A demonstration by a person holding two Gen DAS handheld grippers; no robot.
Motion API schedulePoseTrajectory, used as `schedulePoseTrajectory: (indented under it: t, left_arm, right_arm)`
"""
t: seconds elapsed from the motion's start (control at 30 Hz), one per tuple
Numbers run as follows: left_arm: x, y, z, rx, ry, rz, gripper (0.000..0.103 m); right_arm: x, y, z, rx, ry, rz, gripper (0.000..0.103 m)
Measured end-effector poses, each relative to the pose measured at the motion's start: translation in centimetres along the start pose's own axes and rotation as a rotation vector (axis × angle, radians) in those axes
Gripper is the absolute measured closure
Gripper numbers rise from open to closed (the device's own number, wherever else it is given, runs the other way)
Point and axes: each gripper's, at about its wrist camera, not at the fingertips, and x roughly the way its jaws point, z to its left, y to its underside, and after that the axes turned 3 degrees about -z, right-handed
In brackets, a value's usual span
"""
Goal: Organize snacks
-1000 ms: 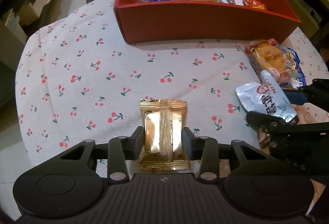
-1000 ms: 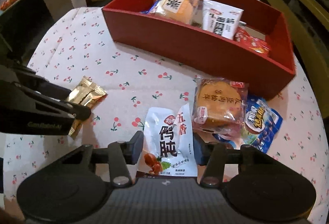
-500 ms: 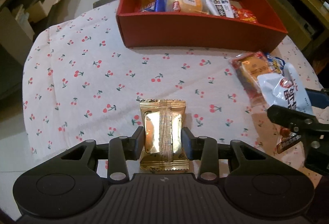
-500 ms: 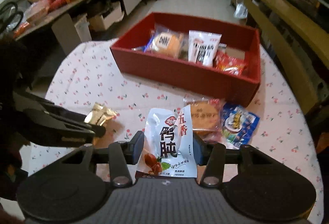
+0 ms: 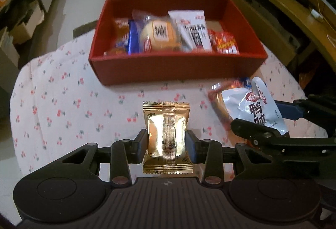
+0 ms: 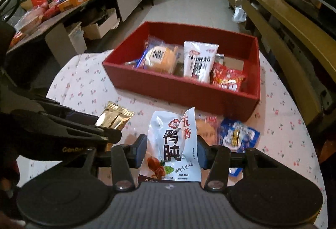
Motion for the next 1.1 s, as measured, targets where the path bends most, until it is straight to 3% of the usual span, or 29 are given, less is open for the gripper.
schedulePoseTrajectory:
  t: [1.1]
  left_arm:
    - [0.5, -9.6, -0.1, -0.032, -0.04, -0.161, 0.058]
  right_arm:
    - [1.6, -8.1, -3.6, 0.111, 0.033, -0.145, 0.04]
